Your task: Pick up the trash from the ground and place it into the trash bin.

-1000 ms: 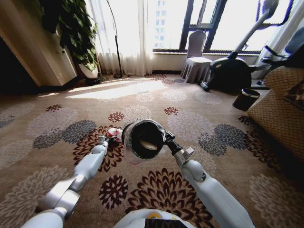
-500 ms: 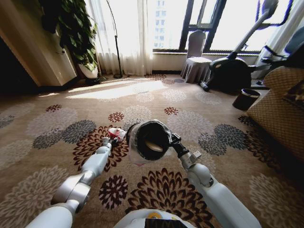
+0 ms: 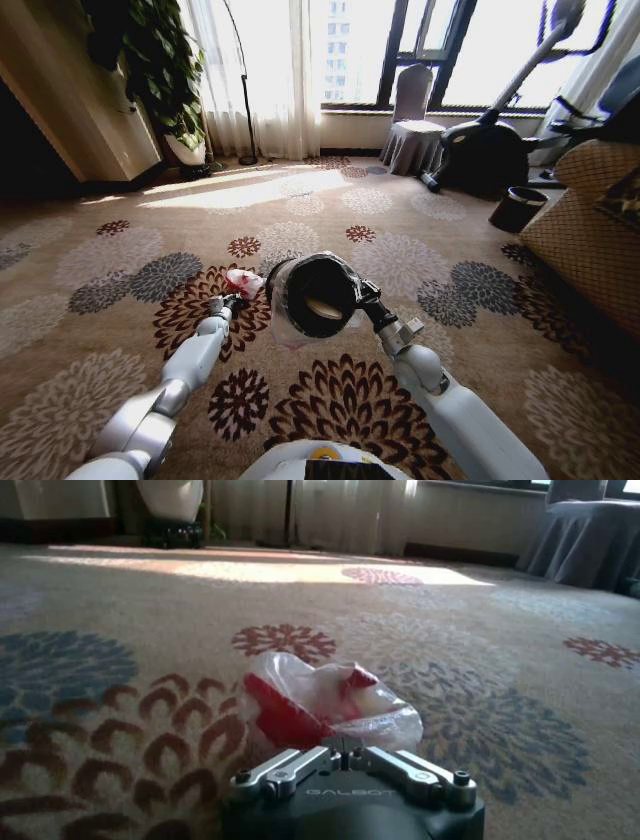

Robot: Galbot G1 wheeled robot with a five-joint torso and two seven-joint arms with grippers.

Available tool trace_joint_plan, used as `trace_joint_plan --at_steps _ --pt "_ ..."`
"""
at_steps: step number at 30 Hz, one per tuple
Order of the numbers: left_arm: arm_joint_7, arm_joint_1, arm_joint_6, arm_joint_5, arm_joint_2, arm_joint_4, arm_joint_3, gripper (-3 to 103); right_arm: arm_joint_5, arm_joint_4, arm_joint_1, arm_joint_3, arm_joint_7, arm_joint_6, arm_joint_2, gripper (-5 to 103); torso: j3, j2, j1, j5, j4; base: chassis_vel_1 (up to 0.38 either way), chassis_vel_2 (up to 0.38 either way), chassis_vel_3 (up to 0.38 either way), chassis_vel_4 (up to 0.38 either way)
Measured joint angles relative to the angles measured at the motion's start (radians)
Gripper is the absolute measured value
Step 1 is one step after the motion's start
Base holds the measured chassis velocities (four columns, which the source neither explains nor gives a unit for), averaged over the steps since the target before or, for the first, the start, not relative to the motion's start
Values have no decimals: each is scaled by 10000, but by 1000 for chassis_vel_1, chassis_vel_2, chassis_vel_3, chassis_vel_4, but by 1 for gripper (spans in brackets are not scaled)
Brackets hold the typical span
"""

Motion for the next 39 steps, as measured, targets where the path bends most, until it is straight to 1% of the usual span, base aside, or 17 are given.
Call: trace_joint_plan --at_steps 7,9,10,12,16,17,19,20,23,25,27,28,31,34,35,38,39 --pt "-73 753 -363 220 332 -745 -419 0 1 -95 -12 37 3 1 69 0 0 0 0 0 5 0 0 0 0" --pt "-153 905 -752 369 407 -749 -628 -3 0 -136 46 -28 4 75 132 0 0 0 0 2 1 0 0 0 0" --pt "-126 931 -868 390 432 -748 -682 2 14 -129 78 -39 4 78 130 0 0 0 0 0 2 0 0 0 0" --pt "-41 937 -989 413 459 -749 -723 2 47 -106 102 -34 2 68 109 0 0 0 0 1 3 0 0 0 0" --pt "173 793 -984 466 512 -703 -751 23 170 58 103 30 4 35 -66 0 0 0 0 -2 1 0 0 0 0" --pt "173 793 -984 466 512 -703 -751 23 170 58 103 30 4 35 -66 0 0 0 0 -2 1 0 0 0 0" --pt "175 559 -674 446 500 -595 -676 34 187 160 11 50 0 56 -119 0 0 0 -1 5 -1 0 0 0 0" --pt "175 559 -674 446 500 -595 -676 34 187 160 11 50 0 56 -119 0 0 0 -1 5 -1 0 0 0 0" --pt "156 236 -431 232 426 -382 -554 50 209 310 -130 154 0 41 -223 0 0 0 -1 -1 0 -49 58 61 -58" --pt "143 142 -346 147 412 -343 -508 50 210 335 -187 196 0 38 -252 0 -1 0 -1 1 1 -73 95 85 -79" --pt "148 -31 -209 18 400 -252 -390 61 208 339 -246 230 0 77 -272 0 0 0 -1 1 2 -140 123 134 -144" --pt "148 -31 -209 18 400 -252 -390 61 208 339 -246 230 0 77 -272 0 0 0 -1 1 2 -156 139 134 -169" --pt "230 -186 35 -206 389 -220 -263 72 240 341 -254 233 6 157 -215 0 2 0 0 2 1 -155 157 152 -156" --pt "129 -427 660 -747 264 -142 -150 88 200 341 -322 253 6 173 -151 0 6 0 6 1 0 -131 106 102 -108" --pt "129 -427 660 -747 264 -142 -150 88 200 341 -322 253 6 173 -151 0 6 0 6 1 0 -104 91 56 -63" --pt "64 -589 1675 -1155 136 46 -183 100 122 332 -476 318 6 173 -147 0 2 0 0 2 0 -12 17 19 -8" --pt "64 -589 1675 -1155 136 46 -183 100 122 332 -476 318 6 173 -147 0 2 0 0 2 0 0 0 0 0"
